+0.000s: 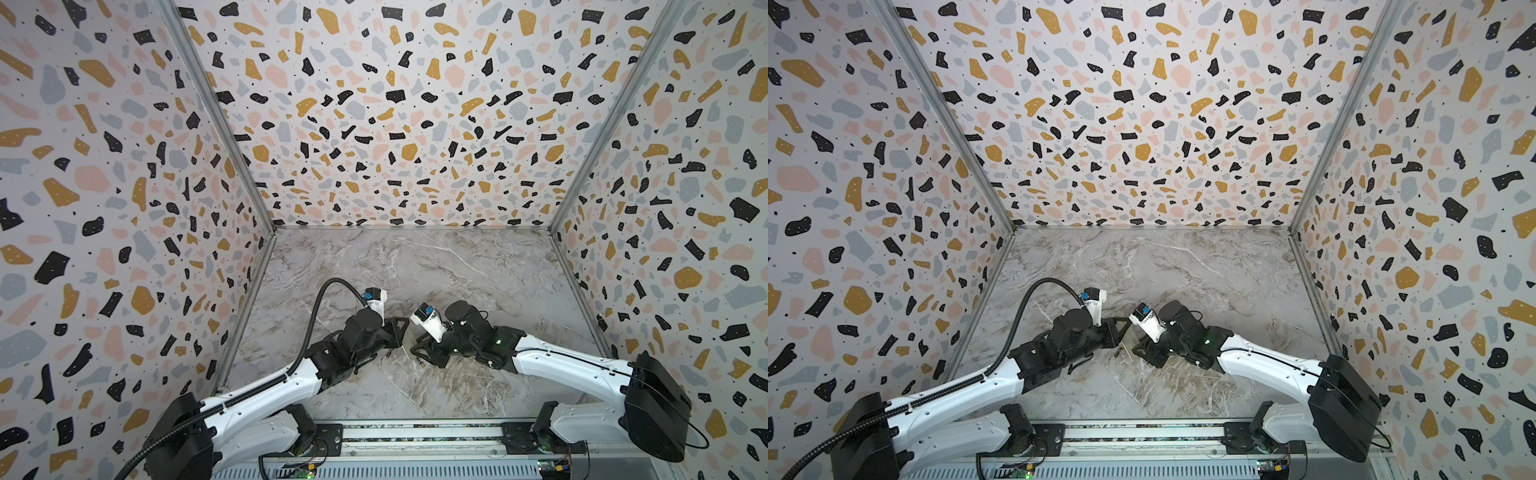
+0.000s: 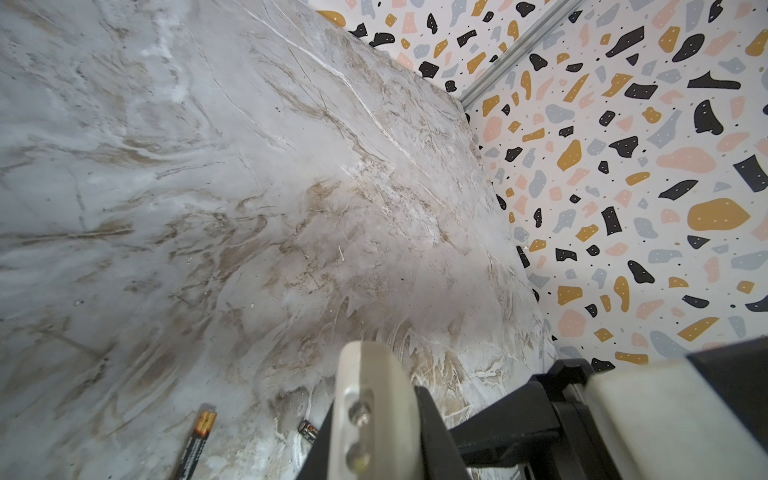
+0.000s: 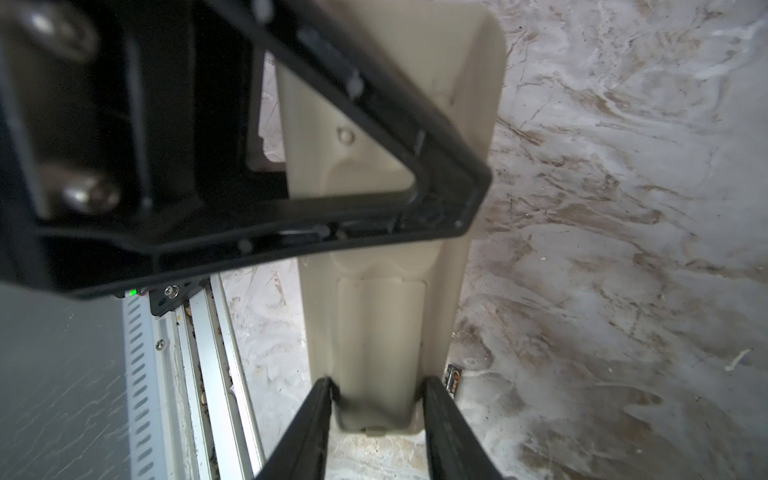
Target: Load the batteries into the remote control
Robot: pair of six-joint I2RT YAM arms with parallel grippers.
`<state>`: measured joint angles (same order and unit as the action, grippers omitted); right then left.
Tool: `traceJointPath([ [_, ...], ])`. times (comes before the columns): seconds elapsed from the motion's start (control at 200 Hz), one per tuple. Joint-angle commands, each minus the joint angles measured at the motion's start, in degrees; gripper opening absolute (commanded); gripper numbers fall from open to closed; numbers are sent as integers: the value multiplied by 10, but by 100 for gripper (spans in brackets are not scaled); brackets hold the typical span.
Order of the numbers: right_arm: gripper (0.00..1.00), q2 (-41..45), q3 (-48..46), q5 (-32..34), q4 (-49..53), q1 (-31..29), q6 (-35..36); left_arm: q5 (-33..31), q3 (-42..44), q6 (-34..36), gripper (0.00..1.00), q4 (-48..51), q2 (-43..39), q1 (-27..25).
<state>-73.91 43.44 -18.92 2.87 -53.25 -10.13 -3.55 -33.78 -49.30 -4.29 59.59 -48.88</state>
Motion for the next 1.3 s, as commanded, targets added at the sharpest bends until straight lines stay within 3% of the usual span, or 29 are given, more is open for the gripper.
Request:
traceJointPath([
  [0.0, 36, -2, 0, -9, -6, 0, 3, 4, -13, -5, 0, -38, -7, -2],
  [1.291, 23, -9, -4, -25, -27, 0, 15, -11, -15, -9, 0, -50, 7, -2],
])
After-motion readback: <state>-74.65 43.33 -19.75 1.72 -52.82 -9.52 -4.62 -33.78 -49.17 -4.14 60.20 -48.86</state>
